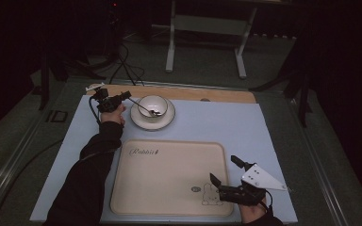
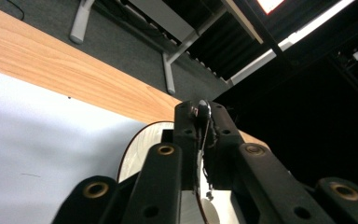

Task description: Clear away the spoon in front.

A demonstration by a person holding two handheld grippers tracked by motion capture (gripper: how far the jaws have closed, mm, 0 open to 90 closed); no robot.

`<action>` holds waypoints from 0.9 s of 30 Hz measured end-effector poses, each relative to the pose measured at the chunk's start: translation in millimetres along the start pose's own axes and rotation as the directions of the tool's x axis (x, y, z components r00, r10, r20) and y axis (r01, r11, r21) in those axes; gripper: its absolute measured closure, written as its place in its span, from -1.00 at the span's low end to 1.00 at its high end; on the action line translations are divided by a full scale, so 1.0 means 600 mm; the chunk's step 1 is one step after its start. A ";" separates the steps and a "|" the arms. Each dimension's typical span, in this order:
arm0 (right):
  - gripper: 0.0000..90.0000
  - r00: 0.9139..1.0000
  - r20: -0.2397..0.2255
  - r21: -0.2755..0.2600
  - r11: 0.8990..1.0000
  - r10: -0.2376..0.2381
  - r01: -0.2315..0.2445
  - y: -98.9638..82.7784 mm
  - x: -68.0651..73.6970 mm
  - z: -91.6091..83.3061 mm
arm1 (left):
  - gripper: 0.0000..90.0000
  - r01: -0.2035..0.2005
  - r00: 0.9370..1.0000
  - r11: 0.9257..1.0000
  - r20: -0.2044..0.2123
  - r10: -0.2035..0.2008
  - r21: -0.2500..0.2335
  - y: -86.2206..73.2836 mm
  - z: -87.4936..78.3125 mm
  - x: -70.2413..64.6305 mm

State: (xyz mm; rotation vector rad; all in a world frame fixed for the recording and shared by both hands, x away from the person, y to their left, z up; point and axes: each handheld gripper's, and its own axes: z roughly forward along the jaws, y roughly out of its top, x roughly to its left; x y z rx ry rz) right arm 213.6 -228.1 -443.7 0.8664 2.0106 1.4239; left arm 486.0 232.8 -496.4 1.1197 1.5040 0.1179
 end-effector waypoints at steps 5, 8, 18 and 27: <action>-0.77 1.000 -0.004 0.000 1.000 0.000 0.000 0.000 0.001 0.000 | 0.97 -0.014 1.000 1.000 -0.006 0.014 -0.017 -0.004 -0.002 -0.003; -0.77 1.000 -0.004 0.000 1.000 -0.001 0.001 0.000 0.001 0.000 | 0.98 -0.069 0.998 0.997 -0.010 0.069 -0.025 -0.003 -0.006 -0.011; -0.77 1.000 -0.006 -0.001 1.000 -0.001 0.001 0.000 0.001 0.000 | 0.99 -0.116 0.993 0.993 0.022 0.116 -0.024 0.008 -0.021 -0.037; -0.77 1.000 -0.004 -0.002 1.000 0.001 -0.001 0.000 0.001 -0.001 | 0.99 -0.150 0.988 0.988 0.036 0.151 -0.044 0.032 -0.053 -0.058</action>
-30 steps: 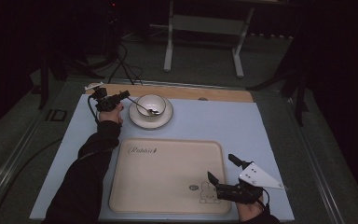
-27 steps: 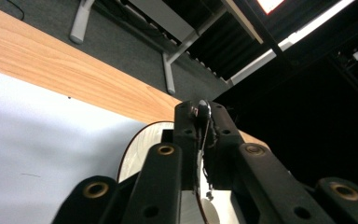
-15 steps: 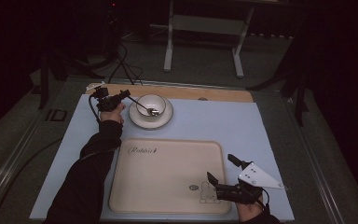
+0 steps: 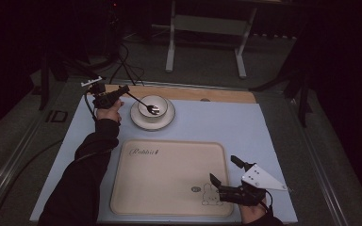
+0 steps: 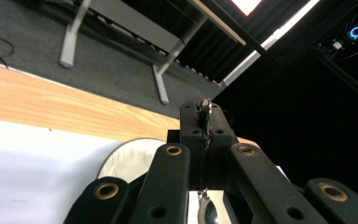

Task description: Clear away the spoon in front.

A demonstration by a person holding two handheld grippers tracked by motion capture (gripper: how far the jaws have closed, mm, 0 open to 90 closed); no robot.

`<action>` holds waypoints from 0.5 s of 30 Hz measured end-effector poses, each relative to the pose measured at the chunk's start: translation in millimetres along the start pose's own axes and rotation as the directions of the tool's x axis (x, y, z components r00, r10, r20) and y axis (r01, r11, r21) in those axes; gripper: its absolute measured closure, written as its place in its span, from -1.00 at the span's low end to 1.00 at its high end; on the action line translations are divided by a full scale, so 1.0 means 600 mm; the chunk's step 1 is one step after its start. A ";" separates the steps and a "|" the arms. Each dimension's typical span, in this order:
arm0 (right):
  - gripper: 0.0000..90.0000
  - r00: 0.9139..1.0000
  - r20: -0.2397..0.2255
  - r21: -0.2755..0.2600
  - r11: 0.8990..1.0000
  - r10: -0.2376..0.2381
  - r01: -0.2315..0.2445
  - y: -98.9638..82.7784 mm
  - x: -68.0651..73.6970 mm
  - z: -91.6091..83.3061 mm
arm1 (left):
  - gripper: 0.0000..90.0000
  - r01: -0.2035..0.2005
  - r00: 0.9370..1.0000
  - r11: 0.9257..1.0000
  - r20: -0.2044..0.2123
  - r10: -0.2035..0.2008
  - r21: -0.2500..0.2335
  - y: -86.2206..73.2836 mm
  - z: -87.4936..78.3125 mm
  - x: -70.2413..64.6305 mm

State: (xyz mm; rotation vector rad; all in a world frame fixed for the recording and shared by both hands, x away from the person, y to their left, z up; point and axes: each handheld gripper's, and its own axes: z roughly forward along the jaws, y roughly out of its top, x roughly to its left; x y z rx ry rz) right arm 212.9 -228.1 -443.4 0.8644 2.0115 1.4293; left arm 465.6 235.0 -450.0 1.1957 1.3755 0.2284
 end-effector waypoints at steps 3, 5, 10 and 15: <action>-0.77 1.000 -0.001 0.000 1.000 0.000 0.000 0.000 0.001 0.000 | 0.99 -0.025 1.000 1.000 0.007 0.025 0.001 0.010 -0.009 -0.009; -0.77 1.000 -0.003 0.000 1.000 0.001 -0.001 0.000 0.000 0.001 | 0.99 -0.037 0.999 0.999 0.018 0.037 0.005 0.016 -0.014 -0.015; -0.77 1.000 -0.005 0.000 1.000 0.003 -0.003 0.000 0.000 0.001 | 0.99 -0.066 0.997 0.998 0.035 0.065 0.020 0.024 -0.024 -0.033; -0.77 1.000 -0.004 -0.002 1.000 0.002 -0.002 0.001 0.001 0.000 | 0.99 -0.086 0.994 0.996 0.063 0.084 0.030 0.029 -0.037 -0.044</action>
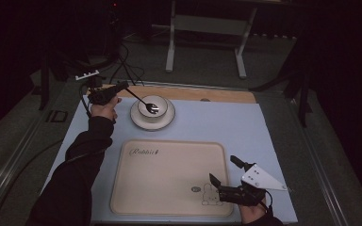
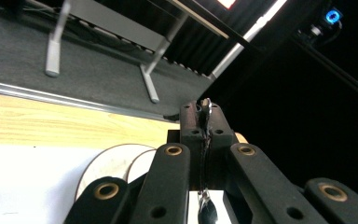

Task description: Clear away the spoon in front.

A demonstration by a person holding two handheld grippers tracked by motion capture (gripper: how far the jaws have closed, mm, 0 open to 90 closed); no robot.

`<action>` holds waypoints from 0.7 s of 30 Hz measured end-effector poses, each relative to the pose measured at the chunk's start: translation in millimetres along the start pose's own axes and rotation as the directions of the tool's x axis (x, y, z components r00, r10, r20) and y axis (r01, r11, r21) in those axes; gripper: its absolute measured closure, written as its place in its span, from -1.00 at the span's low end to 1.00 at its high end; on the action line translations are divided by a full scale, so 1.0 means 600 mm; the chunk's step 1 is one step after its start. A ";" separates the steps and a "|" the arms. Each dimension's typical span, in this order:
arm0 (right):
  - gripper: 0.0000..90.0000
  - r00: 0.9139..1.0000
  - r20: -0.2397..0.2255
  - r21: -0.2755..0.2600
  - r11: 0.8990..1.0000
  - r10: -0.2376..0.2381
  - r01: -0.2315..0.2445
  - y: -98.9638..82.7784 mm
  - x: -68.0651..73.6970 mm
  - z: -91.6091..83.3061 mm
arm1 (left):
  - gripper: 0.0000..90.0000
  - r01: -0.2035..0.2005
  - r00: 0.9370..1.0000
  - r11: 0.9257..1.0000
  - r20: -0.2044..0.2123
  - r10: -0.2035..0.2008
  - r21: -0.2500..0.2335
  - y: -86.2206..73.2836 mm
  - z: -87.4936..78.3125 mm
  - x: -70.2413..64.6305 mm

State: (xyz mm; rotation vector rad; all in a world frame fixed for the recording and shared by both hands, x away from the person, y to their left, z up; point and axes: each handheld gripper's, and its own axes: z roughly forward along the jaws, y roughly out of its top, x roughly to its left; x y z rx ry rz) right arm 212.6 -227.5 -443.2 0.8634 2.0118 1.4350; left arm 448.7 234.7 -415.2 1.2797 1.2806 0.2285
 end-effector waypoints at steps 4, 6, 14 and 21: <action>-0.77 1.000 0.001 0.000 1.000 -0.005 0.005 0.000 0.001 -0.001 | 0.99 -0.017 0.999 1.000 0.042 0.016 0.020 0.008 -0.013 -0.005; -0.77 1.000 -0.001 0.002 1.000 -0.004 0.004 0.001 0.002 0.000 | 0.99 -0.033 0.998 0.999 0.060 0.032 0.023 0.014 -0.021 -0.007; -0.77 1.000 -0.004 0.002 1.000 -0.003 0.003 0.001 0.004 0.000 | 0.99 -0.094 0.990 0.994 0.106 0.087 0.059 0.034 -0.048 -0.021; -0.77 1.000 -0.002 -0.001 1.000 -0.007 0.007 0.001 0.004 -0.002 | 0.99 -0.157 0.978 0.979 0.161 0.136 0.127 0.032 -0.061 -0.034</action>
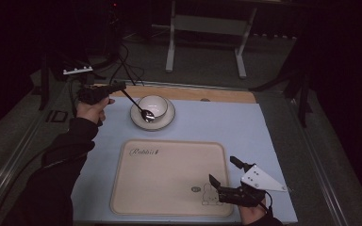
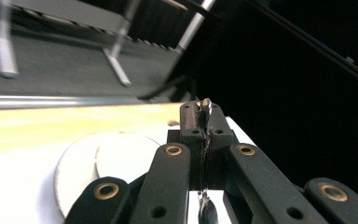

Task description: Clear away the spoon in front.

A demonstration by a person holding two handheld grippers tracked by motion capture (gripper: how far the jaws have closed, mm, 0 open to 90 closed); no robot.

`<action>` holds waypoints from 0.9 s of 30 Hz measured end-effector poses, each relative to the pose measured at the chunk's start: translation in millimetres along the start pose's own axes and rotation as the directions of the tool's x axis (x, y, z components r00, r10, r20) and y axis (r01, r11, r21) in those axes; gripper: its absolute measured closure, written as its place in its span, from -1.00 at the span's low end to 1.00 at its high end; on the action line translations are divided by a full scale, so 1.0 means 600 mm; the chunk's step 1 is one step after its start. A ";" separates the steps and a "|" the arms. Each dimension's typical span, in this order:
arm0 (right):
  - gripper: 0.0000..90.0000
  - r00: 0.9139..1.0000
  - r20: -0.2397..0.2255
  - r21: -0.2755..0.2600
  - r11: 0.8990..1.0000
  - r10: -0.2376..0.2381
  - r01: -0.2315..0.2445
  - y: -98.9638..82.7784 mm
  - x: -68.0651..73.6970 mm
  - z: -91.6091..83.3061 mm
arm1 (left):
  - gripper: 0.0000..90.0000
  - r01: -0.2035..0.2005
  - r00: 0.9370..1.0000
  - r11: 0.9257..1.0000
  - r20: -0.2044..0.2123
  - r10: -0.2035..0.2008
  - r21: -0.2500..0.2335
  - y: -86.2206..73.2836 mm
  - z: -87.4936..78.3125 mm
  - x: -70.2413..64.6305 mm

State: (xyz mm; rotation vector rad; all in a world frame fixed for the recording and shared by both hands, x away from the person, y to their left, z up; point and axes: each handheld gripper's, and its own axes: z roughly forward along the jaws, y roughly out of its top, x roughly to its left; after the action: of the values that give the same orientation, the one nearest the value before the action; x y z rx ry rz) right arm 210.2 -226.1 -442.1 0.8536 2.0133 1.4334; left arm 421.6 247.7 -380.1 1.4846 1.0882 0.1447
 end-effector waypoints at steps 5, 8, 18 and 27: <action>-0.77 1.000 0.000 0.000 1.000 0.002 -0.002 0.000 0.000 0.000 | 0.99 -0.028 0.999 0.999 0.031 0.027 0.031 -0.004 -0.011 -0.009; -0.77 1.000 0.001 0.000 1.000 0.002 -0.002 0.000 0.000 0.000 | 0.99 -0.040 0.998 0.998 0.055 0.038 0.046 -0.007 -0.017 -0.012; -0.77 1.000 0.002 0.004 1.000 0.003 -0.003 0.000 0.001 0.001 | 0.99 -0.107 0.986 0.987 0.138 0.090 0.118 -0.022 -0.028 -0.029; -0.77 1.000 0.000 0.005 1.000 0.000 0.000 -0.001 0.001 0.002 | 0.99 -0.167 0.968 0.973 0.215 0.131 0.158 -0.030 -0.036 -0.047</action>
State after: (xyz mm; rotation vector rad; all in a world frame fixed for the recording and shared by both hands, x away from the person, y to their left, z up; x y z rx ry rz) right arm 210.6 -224.7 -442.9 0.8564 2.0177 1.4284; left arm 382.9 241.0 -375.7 1.7007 0.8409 0.0013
